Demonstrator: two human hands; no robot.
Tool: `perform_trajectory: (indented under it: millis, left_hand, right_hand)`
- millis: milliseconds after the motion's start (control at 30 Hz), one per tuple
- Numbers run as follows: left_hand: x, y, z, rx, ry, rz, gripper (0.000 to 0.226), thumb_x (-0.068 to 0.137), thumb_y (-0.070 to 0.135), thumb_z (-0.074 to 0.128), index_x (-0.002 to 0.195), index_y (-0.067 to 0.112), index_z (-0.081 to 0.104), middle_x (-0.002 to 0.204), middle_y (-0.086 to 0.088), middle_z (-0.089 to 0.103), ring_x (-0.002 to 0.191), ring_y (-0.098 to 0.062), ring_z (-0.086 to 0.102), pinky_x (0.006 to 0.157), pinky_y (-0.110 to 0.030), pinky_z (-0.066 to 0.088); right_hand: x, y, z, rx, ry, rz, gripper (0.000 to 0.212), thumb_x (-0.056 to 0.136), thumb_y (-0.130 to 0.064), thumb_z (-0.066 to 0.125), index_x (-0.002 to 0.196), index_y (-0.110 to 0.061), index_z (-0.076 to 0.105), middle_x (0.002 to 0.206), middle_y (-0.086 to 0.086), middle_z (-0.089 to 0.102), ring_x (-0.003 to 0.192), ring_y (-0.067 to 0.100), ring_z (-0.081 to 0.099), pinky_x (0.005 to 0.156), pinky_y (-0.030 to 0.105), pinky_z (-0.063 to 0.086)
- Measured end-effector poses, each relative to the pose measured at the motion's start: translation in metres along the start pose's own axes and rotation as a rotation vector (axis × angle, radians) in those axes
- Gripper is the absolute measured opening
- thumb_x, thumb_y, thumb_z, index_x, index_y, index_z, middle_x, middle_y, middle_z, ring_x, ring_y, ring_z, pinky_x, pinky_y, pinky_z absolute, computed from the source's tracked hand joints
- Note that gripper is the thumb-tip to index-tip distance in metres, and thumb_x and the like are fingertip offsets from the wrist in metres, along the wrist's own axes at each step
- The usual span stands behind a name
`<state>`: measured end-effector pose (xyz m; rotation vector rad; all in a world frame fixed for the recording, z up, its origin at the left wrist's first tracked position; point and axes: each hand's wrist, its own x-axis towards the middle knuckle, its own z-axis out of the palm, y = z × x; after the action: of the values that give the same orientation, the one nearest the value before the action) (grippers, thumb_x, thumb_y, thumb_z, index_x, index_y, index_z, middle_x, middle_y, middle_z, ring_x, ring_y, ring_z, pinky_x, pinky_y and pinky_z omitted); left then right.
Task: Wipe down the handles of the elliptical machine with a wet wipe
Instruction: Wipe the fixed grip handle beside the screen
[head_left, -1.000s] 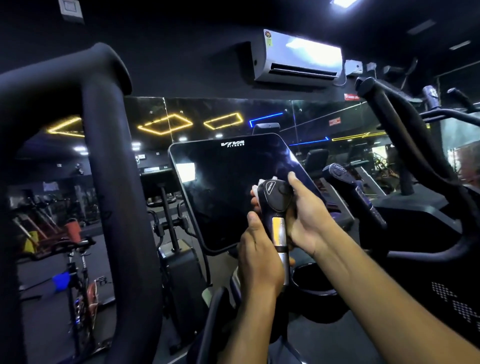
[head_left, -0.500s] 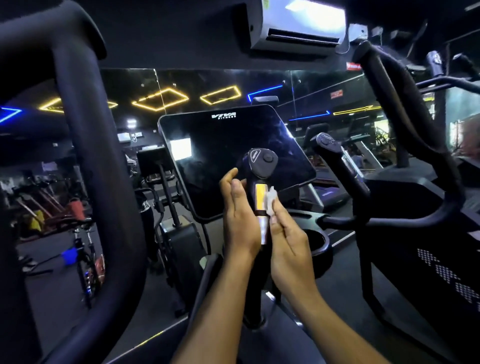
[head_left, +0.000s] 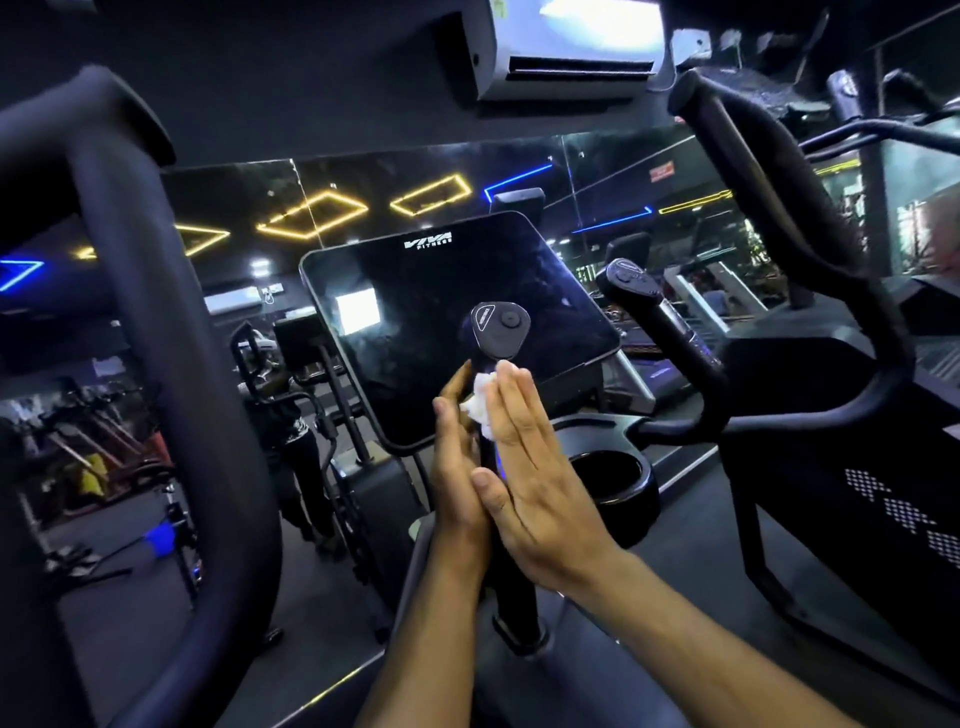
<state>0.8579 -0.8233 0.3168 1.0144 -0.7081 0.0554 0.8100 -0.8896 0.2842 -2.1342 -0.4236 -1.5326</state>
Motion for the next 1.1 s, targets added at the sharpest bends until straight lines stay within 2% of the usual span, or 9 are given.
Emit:
perform_trajectory:
  millis: [67,167,267,367,467,633,833,967,1100]
  left_hand:
    - [0.000,-0.001,-0.002,-0.021,-0.028,-0.013,0.056,0.112,0.046,0.023,0.139,0.013,0.057,0.135,-0.002,0.070,0.133,-0.016,0.060,0.111,-0.033,0.045]
    - [0.001,-0.005,-0.003,-0.035,-0.027,-0.016,0.056,0.113,0.040,0.009,0.127,0.021,0.059,0.115,0.017,0.077,0.115,0.005,0.067,0.091,-0.012,0.050]
    - [0.005,-0.009,-0.010,-0.057,0.008,-0.051,0.062,0.108,0.055,0.015,0.130,0.021,0.061,0.125,0.010,0.075,0.125,-0.002,0.064,0.101,-0.018,0.050]
    - [0.007,-0.008,-0.013,-0.084,0.015,-0.086,0.080,0.100,0.070,0.024,0.140,0.011,0.059,0.142,-0.014,0.064,0.137,-0.026,0.057,0.118,-0.040,0.040]
    - [0.004,-0.005,-0.009,-0.079,0.001,-0.078,0.090,0.087,0.083,0.035,0.146,0.018,0.056,0.131,-0.032,0.065,0.126,-0.043,0.063,0.110,-0.052,0.048]
    - [0.008,-0.014,-0.013,-0.059,-0.009,-0.024,0.077,0.103,0.065,0.010,0.142,0.018,0.058,0.134,0.001,0.070,0.128,-0.011,0.064,0.098,-0.020,0.052]
    - [0.008,-0.008,-0.013,-0.148,-0.014,-0.059,0.089,0.092,0.076,0.026,0.150,0.013,0.048,0.137,-0.035,0.059,0.115,-0.037,0.069,0.102,-0.045,0.053]
    - [0.007,-0.010,-0.017,-0.216,-0.005,-0.086,0.088,0.085,0.082,0.031,0.147,0.024,0.055,0.139,-0.023,0.060,0.129,-0.052,0.055,0.113,-0.067,0.040]
    - [0.008,-0.009,-0.018,-0.221,0.039,-0.071,0.088,0.094,0.079,0.024,0.151,0.017,0.049,0.132,-0.016,0.070,0.121,-0.030,0.068,0.098,-0.042,0.055]
  right_hand:
    - [0.018,0.005,-0.010,-0.190,-0.080,-0.105,0.071,0.103,-0.042,0.038,0.157,0.003,0.024,0.168,0.014,0.014,0.157,0.027,0.004,0.127,0.048,0.013]
    - [0.045,0.005,-0.019,-0.473,-0.208,-0.242,0.075,0.101,-0.056,0.033,0.146,0.002,0.047,0.156,0.012,0.044,0.154,0.025,0.021,0.127,0.047,0.012]
    - [0.059,0.007,-0.029,-0.561,-0.280,-0.357,0.074,0.101,-0.059,0.034,0.135,0.002,0.060,0.140,0.012,0.060,0.145,0.027,0.039,0.127,0.045,0.015]
    - [0.039,0.015,-0.035,-0.396,-0.279,-0.392,0.064,0.102,-0.049,0.042,0.136,0.003,0.057,0.144,0.014,0.055,0.148,0.028,0.035,0.125,0.048,0.019]
    - [0.013,0.017,-0.038,-0.300,-0.326,-0.432,0.065,0.101,-0.047,0.044,0.144,0.002,0.050,0.152,0.015,0.047,0.153,0.026,0.025,0.126,0.048,0.016]
    - [0.050,0.023,-0.038,-0.345,-0.281,-0.331,0.075,0.103,-0.056,0.027,0.149,0.001,0.043,0.158,0.013,0.039,0.155,0.025,0.020,0.126,0.051,0.016]
    - [0.001,0.009,-0.023,-0.201,-0.208,-0.250,0.068,0.101,-0.047,0.040,0.147,0.003,0.044,0.158,0.015,0.037,0.155,0.029,0.016,0.126,0.052,0.015]
    - [-0.027,0.005,-0.020,-0.175,-0.217,-0.260,0.063,0.100,-0.040,0.045,0.148,0.000,0.044,0.158,0.013,0.038,0.154,0.030,0.020,0.125,0.053,0.019]
    - [0.000,0.008,-0.023,-0.226,-0.215,-0.225,0.065,0.101,-0.037,0.043,0.153,0.001,0.035,0.163,0.014,0.029,0.156,0.027,0.012,0.126,0.049,0.015]
